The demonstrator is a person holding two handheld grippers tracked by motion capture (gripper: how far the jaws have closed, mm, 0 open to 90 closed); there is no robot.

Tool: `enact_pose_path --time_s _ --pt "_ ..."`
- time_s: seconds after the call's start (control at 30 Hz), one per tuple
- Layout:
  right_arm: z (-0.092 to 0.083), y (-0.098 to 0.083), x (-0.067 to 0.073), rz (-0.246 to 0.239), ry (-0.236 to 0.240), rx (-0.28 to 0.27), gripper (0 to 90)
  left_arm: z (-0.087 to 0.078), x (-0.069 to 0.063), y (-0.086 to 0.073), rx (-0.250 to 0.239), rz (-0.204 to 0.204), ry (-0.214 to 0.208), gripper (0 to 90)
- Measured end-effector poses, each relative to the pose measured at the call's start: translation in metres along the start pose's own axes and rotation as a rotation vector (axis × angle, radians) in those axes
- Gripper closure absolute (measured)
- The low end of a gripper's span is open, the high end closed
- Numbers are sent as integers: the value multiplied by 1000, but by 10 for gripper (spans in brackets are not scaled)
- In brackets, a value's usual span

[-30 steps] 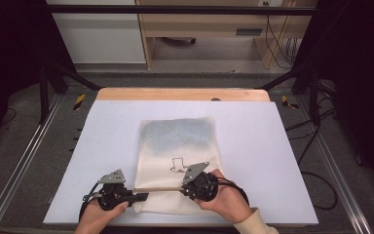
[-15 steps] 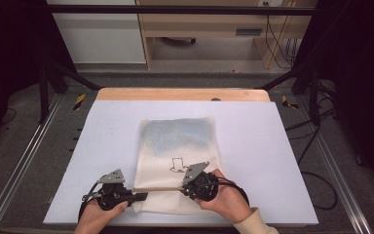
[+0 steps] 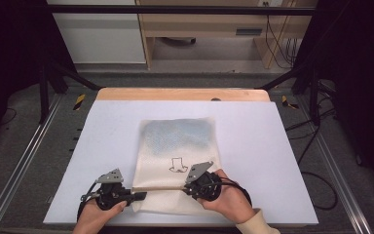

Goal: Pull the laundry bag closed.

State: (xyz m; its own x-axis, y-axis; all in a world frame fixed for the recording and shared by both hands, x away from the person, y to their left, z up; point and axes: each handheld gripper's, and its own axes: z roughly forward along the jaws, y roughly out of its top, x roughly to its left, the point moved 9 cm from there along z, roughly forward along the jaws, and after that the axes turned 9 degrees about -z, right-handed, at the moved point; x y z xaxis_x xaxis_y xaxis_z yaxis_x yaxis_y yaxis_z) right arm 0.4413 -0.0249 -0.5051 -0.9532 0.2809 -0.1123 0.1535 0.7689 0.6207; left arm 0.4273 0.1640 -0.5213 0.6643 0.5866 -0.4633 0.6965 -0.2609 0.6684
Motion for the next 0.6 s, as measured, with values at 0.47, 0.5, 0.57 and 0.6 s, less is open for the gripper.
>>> enact_pose_path --time_s 0.47,0.5,0.57,0.6 --pt "-2 -5 0 12 -1 3 821 0 0 0 2 2 3 845" --pt "-2 -5 0 12 -1 3 821 0 0 0 2 2 3 845" --pt "-2 -6 -1 14 0 -3 821 1 0 0 5 5 4 845" --pt "-3 -8 -1 14 -2 2 821 1 0 -1 8 3 3 845"
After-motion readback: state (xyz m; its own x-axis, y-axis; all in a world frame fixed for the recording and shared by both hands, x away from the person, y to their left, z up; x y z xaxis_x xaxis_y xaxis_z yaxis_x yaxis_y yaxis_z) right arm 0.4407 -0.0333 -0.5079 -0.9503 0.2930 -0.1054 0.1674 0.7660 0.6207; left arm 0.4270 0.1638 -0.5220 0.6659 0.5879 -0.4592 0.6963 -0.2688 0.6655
